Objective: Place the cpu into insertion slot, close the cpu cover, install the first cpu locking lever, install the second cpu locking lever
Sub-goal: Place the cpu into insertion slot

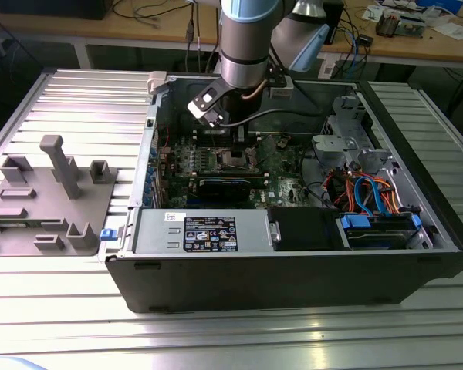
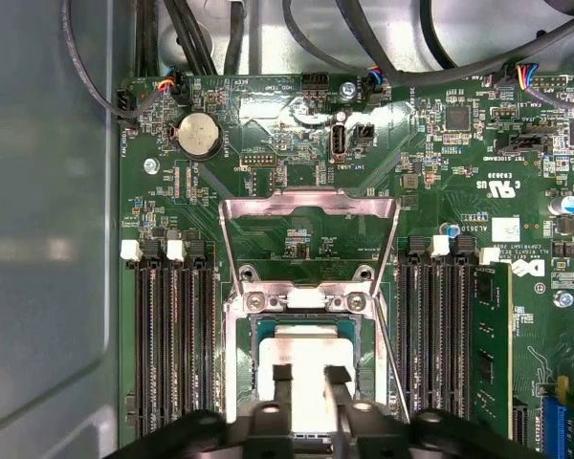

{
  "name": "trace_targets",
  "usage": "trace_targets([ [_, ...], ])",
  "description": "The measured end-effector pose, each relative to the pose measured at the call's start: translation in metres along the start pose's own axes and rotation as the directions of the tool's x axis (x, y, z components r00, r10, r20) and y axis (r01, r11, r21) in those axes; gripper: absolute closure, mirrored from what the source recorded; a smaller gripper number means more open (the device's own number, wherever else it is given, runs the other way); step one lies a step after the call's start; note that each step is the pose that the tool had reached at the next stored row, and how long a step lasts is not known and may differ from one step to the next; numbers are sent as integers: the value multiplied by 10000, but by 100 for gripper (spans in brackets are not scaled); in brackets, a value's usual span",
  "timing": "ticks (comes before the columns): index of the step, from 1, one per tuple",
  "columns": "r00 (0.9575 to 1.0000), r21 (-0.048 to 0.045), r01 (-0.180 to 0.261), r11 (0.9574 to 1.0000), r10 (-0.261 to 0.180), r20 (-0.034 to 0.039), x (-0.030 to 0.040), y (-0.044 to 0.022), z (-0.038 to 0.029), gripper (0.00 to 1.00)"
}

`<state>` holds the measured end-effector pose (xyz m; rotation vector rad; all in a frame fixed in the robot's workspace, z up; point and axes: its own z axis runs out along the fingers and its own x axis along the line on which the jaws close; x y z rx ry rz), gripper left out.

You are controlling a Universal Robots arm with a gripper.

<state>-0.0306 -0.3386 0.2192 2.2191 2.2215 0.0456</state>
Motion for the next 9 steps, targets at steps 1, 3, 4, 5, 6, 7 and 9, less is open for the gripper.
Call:
trace_targets([
  [1,10000,0,0,10000,0,0,0,0,0,77],
  [3,10000,0,0,10000,0,-1,0,0,-1,89],
  [4,10000,0,0,10000,0,-1,0,0,-2,89],
  [5,10000,0,0,10000,0,0,0,0,-3,89],
  [6,10000,0,0,10000,0,-1,0,0,-4,89],
  [7,10000,0,0,10000,0,0,0,0,-5,89],
  [9,10000,0,0,10000,0,0,0,0,-7,89],
])
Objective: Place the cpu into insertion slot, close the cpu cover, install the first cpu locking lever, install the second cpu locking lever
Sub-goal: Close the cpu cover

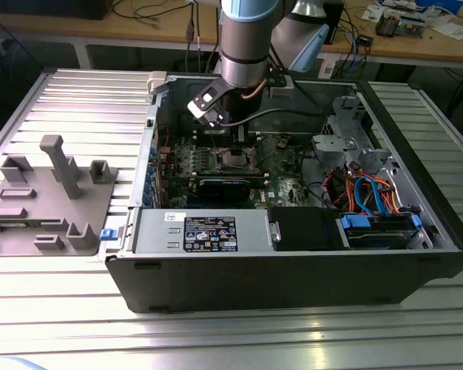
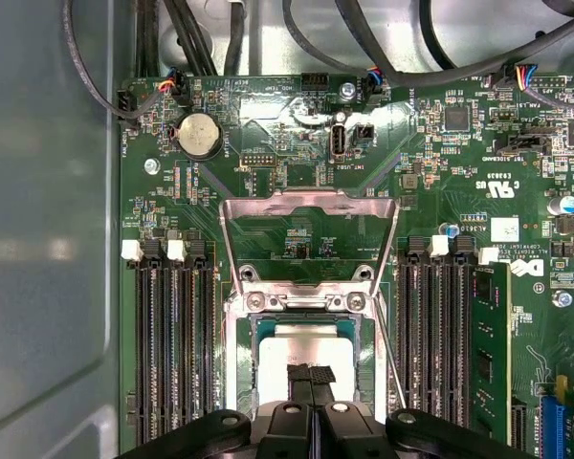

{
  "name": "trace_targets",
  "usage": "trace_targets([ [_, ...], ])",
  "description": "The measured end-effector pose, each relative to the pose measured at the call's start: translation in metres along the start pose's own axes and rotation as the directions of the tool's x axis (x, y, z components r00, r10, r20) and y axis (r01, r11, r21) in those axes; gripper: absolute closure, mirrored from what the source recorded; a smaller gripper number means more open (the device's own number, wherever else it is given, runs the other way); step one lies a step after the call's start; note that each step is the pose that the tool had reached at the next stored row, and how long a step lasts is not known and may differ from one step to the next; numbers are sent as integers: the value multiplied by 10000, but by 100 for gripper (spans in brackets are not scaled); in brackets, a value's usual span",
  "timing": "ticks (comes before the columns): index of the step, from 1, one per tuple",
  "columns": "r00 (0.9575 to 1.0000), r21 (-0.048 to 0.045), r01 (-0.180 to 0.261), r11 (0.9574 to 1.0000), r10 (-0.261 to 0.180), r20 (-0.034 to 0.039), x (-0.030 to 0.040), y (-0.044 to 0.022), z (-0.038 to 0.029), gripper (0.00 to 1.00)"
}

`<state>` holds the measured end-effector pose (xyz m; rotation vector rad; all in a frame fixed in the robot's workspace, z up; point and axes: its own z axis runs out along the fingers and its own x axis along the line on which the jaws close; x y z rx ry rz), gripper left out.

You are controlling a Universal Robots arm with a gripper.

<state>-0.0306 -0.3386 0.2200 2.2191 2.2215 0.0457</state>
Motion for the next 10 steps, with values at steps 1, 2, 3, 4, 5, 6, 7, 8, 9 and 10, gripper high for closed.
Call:
trace_targets([
  [1,10000,0,0,10000,0,0,0,0,-2,89],
  [2,10000,0,0,10000,0,0,0,0,-3,89],
  [3,10000,0,0,10000,0,0,0,0,-4,89],
  [4,10000,0,0,10000,0,0,0,0,-5,89],
  [5,10000,0,0,10000,0,0,0,0,-5,89],
  [6,10000,0,0,10000,0,0,0,0,-6,89],
  [7,10000,0,0,10000,0,0,0,0,-7,89],
  [8,10000,0,0,10000,0,0,0,0,-8,89],
  [9,10000,1,0,10000,0,0,0,0,-8,89],
  [10,10000,0,0,10000,0,0,0,0,-9,89],
])
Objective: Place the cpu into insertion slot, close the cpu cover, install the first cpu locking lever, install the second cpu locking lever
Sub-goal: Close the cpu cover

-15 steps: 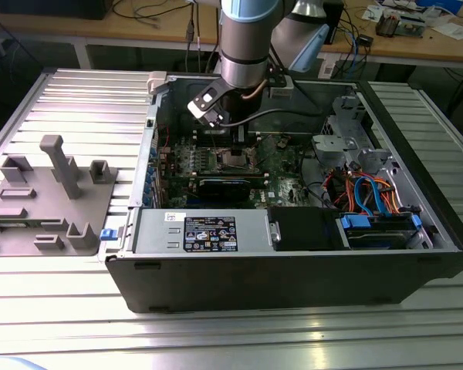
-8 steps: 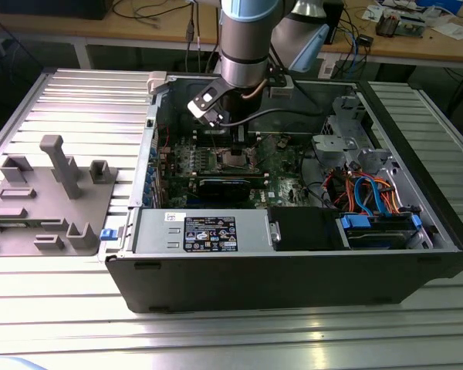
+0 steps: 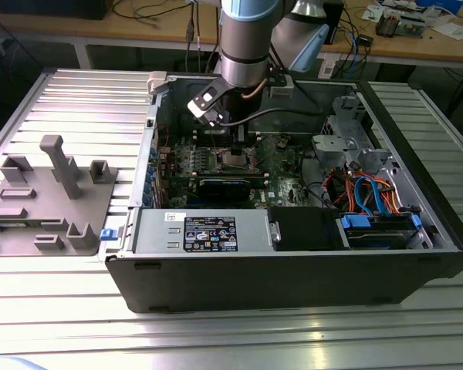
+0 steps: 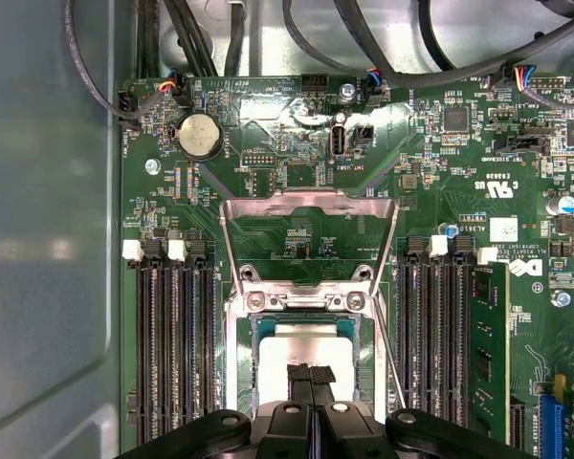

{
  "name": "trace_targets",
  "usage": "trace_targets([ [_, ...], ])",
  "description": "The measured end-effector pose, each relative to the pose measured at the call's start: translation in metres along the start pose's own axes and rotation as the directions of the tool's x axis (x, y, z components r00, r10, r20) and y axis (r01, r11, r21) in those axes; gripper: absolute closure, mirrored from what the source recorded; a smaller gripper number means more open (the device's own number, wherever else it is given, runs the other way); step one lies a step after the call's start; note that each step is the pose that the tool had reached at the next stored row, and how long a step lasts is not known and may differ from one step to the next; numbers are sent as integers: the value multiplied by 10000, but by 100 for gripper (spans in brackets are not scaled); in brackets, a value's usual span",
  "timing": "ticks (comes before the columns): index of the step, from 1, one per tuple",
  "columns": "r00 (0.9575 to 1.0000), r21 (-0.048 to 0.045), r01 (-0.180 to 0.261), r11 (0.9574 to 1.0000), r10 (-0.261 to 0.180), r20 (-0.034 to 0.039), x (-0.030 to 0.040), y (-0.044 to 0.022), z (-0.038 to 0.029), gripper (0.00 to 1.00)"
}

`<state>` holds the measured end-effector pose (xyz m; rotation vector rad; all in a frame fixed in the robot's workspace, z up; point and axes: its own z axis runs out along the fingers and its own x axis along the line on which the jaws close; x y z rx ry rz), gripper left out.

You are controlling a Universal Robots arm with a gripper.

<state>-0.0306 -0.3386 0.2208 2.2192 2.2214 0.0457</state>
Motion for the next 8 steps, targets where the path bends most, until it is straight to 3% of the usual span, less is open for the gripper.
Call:
trace_targets([
  [4,10000,1,0,10000,0,2,0,0,-22,89],
  [8,10000,1,2,10000,-2,21,2,3,-102,89],
])
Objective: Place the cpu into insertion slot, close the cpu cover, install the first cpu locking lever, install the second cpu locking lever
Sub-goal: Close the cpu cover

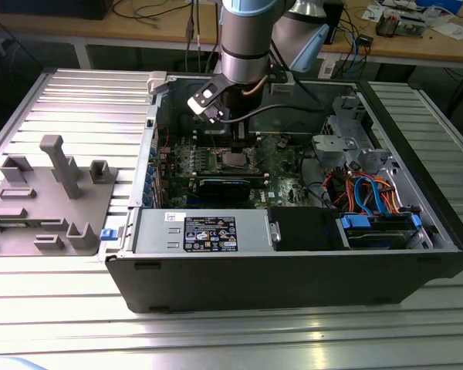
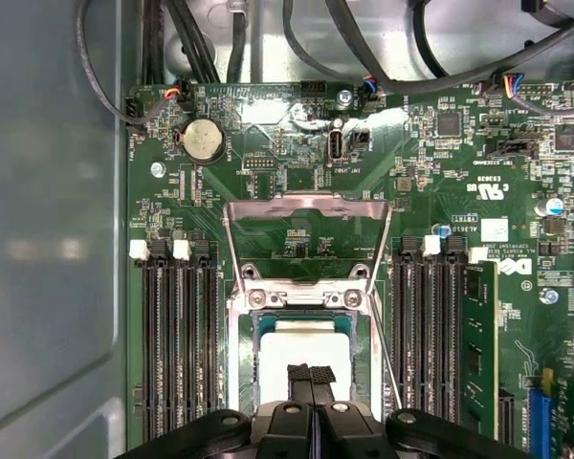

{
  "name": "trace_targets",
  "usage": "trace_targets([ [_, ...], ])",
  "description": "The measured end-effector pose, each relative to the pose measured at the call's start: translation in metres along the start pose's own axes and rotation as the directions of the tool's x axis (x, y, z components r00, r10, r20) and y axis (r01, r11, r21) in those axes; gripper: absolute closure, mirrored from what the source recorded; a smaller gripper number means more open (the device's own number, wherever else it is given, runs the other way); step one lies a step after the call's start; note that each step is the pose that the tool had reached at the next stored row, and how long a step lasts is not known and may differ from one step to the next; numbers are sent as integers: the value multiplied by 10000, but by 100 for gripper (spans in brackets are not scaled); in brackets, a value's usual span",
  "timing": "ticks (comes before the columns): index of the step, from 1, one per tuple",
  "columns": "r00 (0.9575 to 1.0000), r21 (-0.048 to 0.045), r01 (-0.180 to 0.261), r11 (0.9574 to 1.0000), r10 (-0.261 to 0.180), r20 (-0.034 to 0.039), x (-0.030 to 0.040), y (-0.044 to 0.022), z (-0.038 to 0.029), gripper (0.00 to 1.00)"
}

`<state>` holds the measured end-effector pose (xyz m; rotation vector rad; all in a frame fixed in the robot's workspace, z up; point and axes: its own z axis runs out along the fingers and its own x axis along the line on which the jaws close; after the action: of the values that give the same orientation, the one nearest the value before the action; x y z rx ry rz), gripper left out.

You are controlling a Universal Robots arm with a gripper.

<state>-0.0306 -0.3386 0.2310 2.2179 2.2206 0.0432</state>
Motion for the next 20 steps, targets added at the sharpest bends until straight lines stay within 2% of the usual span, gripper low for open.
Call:
trace_targets([
  [4,10000,0,-1,10000,1,25,1,1,-84,89],
  [10,10000,4,84,10000,-84,25,5,8,-94,89],
  [14,10000,141,83,9999,-83,31,8,47,-93,89],
  [15,10000,226,82,9997,-82,32,8,62,-92,89],
  [16,10000,253,82,9996,-83,34,8,65,-93,89],
  [20,10000,255,81,9996,-82,31,9,66,-121,89],
])
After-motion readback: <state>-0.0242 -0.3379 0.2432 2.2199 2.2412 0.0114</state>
